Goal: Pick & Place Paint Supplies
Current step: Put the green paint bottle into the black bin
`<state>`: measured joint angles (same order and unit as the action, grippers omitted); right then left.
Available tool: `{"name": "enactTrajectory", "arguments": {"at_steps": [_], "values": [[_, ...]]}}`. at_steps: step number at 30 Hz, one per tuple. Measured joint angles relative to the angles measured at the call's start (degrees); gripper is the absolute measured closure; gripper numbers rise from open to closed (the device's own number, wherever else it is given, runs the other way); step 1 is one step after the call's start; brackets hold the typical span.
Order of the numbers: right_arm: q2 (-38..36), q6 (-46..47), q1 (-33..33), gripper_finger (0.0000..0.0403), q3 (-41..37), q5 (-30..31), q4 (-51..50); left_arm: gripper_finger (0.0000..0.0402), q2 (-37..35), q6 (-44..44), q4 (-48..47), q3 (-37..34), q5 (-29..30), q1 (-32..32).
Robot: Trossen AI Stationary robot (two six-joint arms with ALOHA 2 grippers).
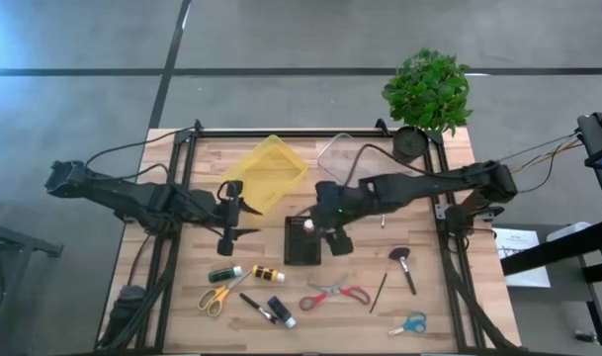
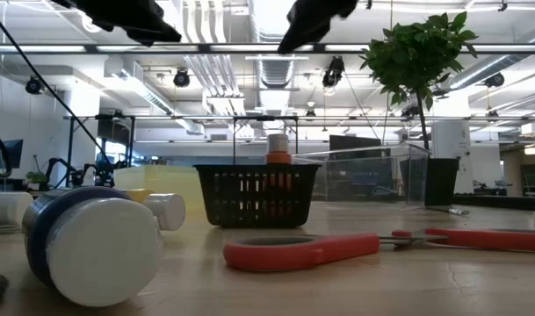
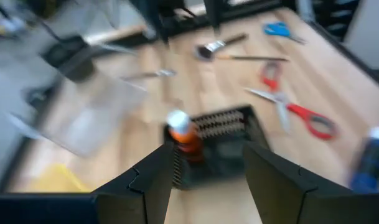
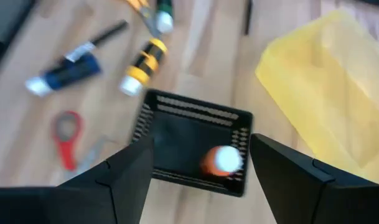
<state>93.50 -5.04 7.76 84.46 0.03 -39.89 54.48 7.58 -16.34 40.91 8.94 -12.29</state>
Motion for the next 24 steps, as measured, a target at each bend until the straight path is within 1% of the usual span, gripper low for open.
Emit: {"name": "enactTrajectory", "arguments": {"at_steps": [2, 4, 6, 8, 11, 13, 17, 20, 22, 24], "values": [[-1.95, 1.91, 1.84, 0.014, -0.97, 0.02, -0.26, 0.0204, 0.0, -4.06, -3.64, 0.0, -2.15, 0.0], [-3.75, 3.57, 3.92, 0.014, -1.99, 0.37, -0.1, 0.0204, 0.0, -9.5, -9.29, 0.0, -3.23, -0.16], [-5.29, 4.89, 6.17, 0.014, -3.18, 2.32, -0.16, 0.0204, 0.13, -15.52, -14.31, 0.0, -4.62, -0.67], [-6.64, 5.6, 8.28, 0.014, -4.41, 5.36, 0.09, 0.0204, 0.13, -20.81, -18.46, 0.0, -7.95, -1.83], [-8.1, 6.87, 10.68, 0.014, -6.06, 9.57, 0.37, 0.0204, 0.17, -26.09, -20.52, 0.0, -13.26, -5.52], [-8.46, 7.9, 11.68, 0.014, -6.91, 10.71, 1.26, 0.0204, 0.15, -28.5, -20.38, 0.0, -14.56, -8.85], [-8.77, 8.91, 12.77, 0.014, -8.79, 10.67, 4.78, 0.0204, 0.15, -34.12, -20.38, 0.0, -13.79, -14.62], [-8.69, 9.36, 12.8, 0.014, -9.47, 10.64, 5.34, 0.0204, 0.81, -38.85, -20.37, -0.07, -9.29, -17.17], [-8.4, 9.59, 12.73, 0.014, -9.5, 10.67, 5.48, 0.0204, 2.73, -41.13, -20.48, -0.11, -7.07, -17.86], [-8.25, 9.81, 12.71, 0.014, -9.46, 10.67, 5.48, 0.0204, 5.99, -42.61, -20.45, -0.11, -6.71, -17.88]]}}
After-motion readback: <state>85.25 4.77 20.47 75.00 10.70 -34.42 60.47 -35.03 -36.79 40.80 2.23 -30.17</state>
